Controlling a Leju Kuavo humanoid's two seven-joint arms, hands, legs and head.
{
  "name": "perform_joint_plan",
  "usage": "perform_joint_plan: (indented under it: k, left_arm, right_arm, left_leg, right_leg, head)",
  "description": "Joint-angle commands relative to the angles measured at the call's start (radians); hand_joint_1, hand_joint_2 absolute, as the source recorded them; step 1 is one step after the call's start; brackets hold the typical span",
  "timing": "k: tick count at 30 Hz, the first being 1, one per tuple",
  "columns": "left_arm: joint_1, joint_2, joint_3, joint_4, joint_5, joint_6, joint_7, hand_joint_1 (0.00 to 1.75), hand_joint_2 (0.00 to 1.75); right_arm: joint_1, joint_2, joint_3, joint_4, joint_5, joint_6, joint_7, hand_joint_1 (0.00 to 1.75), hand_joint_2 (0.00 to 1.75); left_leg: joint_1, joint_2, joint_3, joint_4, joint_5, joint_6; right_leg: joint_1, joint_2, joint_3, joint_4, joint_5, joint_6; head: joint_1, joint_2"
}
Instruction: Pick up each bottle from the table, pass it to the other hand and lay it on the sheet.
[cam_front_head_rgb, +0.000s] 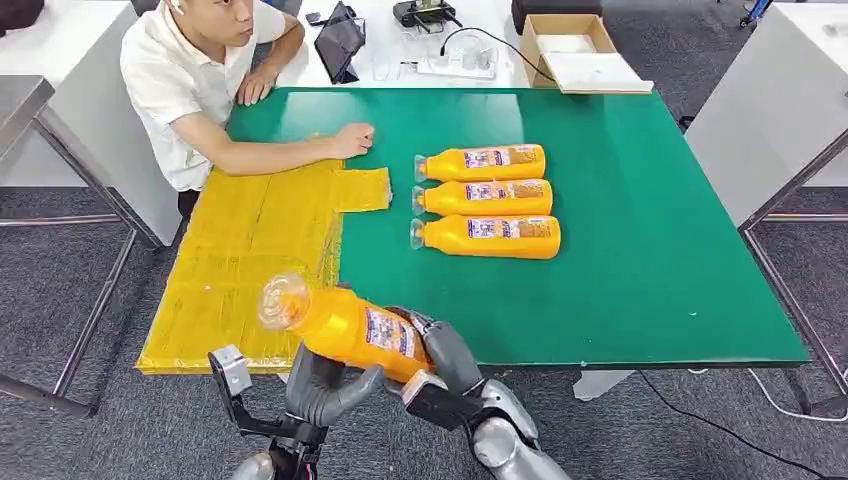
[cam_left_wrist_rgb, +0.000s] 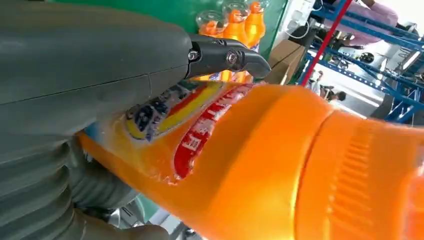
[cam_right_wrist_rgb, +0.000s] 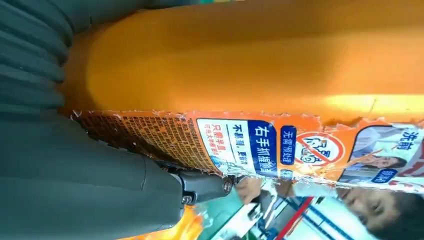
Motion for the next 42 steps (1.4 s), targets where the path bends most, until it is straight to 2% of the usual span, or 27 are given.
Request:
perform_joint_plan:
  k: [1, 8, 10, 13, 14, 15, 17, 18, 20, 26, 27, 33, 39, 42]
  left_arm:
    - [-0.056, 0.019, -0.009, 0.058, -0.029, 0.004, -0.004, 0.00, 1.75]
    - [-0.070, 0.015, -0.009, 0.080, -0.012, -0.012, 0.008, 0.00, 1.75]
    - [-0.075, 0.013, -0.008, 0.068, -0.003, -0.043, -0.022, 0.00, 1.75]
    - [-0.070, 0.013, -0.004, 0.022, 0.001, -0.087, -0.058, 0.00, 1.75]
    - [-0.069, 0.014, -0.005, 0.013, 0.001, -0.098, -0.067, 1.69, 1.75]
    - [-0.067, 0.017, -0.008, 0.000, -0.002, -0.114, -0.075, 1.75, 1.75]
    - [-0.063, 0.020, -0.010, -0.013, -0.002, -0.153, -0.090, 1.75, 1.75]
    - [-0.062, 0.019, -0.009, -0.010, 0.005, -0.177, -0.092, 1.75, 1.75]
    - [-0.061, 0.021, -0.009, -0.006, 0.016, -0.207, -0.094, 1.75, 1.75]
    - [-0.051, 0.014, 0.026, 0.014, 0.091, -0.302, -0.079, 1.75, 1.75]
    - [-0.047, 0.014, 0.035, 0.011, 0.105, -0.326, -0.083, 1.75, 1.75]
    - [-0.024, 0.019, 0.085, -0.007, 0.099, -0.369, -0.095, 1.75, 1.75]
    - [-0.023, 0.020, 0.088, -0.008, 0.098, -0.371, -0.095, 1.75, 1.75]
    - [-0.015, 0.010, 0.117, -0.008, 0.049, -0.303, -0.078, 1.75, 1.75]
  right_arm:
    - [-0.051, 0.029, 0.132, 0.109, 0.004, 0.010, -0.021, 1.75, 1.75]
    - [-0.050, 0.022, 0.162, 0.080, -0.004, 0.022, -0.022, 1.75, 1.75]
    - [-0.059, 0.023, 0.177, 0.100, -0.018, 0.041, -0.021, 1.75, 1.75]
    - [-0.072, 0.026, 0.181, 0.145, -0.037, 0.062, -0.020, 1.52, 1.75]
    - [-0.073, 0.025, 0.183, 0.150, -0.037, 0.063, -0.020, 1.36, 1.75]
    - [-0.074, 0.024, 0.184, 0.156, -0.037, 0.066, -0.024, 1.17, 1.75]
    - [-0.073, 0.022, 0.185, 0.160, -0.040, 0.073, -0.026, 0.37, 1.75]
    - [-0.071, 0.021, 0.184, 0.159, -0.040, 0.075, -0.027, 0.05, 1.75]
    - [-0.066, 0.018, 0.179, 0.152, -0.040, 0.076, -0.027, 0.00, 1.75]
    - [-0.041, 0.005, 0.159, 0.118, -0.048, 0.086, -0.032, 0.00, 1.75]
    - [-0.035, 0.004, 0.152, 0.113, -0.056, 0.096, -0.032, 0.00, 0.00]
    - [0.013, -0.001, 0.108, 0.081, -0.070, 0.104, -0.039, 0.00, 0.00]
    - [0.017, -0.003, 0.106, 0.078, -0.070, 0.103, -0.041, 0.00, 0.00]
    - [0.067, -0.002, 0.054, 0.022, -0.077, 0.075, -0.060, 0.00, 0.00]
  left_leg:
    - [0.001, 0.003, 0.004, -0.001, -0.001, -0.002]
    - [0.001, 0.002, 0.003, -0.001, -0.001, -0.002]
    - [0.001, 0.002, 0.004, -0.001, -0.001, -0.002]
    - [0.000, 0.001, 0.003, -0.001, -0.001, -0.001]
    - [0.001, 0.002, 0.004, 0.000, -0.002, -0.002]
    - [0.002, 0.003, 0.006, 0.000, -0.003, -0.003]
    - [0.002, 0.002, 0.005, 0.000, -0.002, -0.002]
    - [0.001, 0.001, 0.003, 0.000, -0.001, -0.002]
    - [0.001, 0.001, 0.003, 0.000, -0.001, -0.002]
    - [0.001, 0.000, 0.004, -0.001, -0.002, -0.002]
    - [0.001, 0.000, 0.002, -0.001, -0.001, -0.001]
    - [0.001, 0.000, 0.003, -0.001, -0.001, -0.002]
    - [0.001, 0.000, 0.004, 0.000, -0.002, -0.002]
    - [0.001, 0.000, 0.002, 0.000, -0.001, -0.001]
  right_leg:
    - [0.001, 0.001, 0.004, -0.001, -0.001, -0.002]
    - [0.001, 0.000, 0.003, -0.001, -0.001, -0.002]
    - [0.001, 0.000, 0.004, -0.001, -0.001, -0.002]
    - [0.001, 0.000, 0.002, 0.000, -0.001, -0.001]
    - [0.002, 0.000, 0.003, -0.001, -0.001, -0.002]
    - [0.003, 0.000, 0.005, -0.001, -0.002, -0.003]
    - [0.002, -0.001, 0.005, -0.001, -0.002, -0.003]
    - [0.002, -0.001, 0.003, -0.001, -0.001, -0.002]
    - [0.002, -0.001, 0.003, -0.001, -0.001, -0.002]
    - [0.002, -0.002, 0.004, -0.001, -0.002, -0.002]
    - [0.001, -0.002, 0.002, -0.001, -0.001, -0.001]
    - [0.002, -0.002, 0.003, -0.001, -0.002, -0.002]
    - [0.002, -0.002, 0.003, -0.001, -0.002, -0.002]
    - [0.001, -0.001, 0.002, -0.001, -0.001, -0.001]
  head:
    - [0.000, 0.000]
    - [0.000, 0.000]
    - [0.000, 0.000]
    - [0.000, 0.000]
    - [0.000, 0.000]
    - [0.000, 0.000]
    - [0.000, 0.000]
    - [0.000, 0.000]
    - [0.000, 0.000]
    - [0.000, 0.000]
    - [0.000, 0.000]
    - [0.000, 0.000]
    - [0.000, 0.000]
    - [0.000, 0.000]
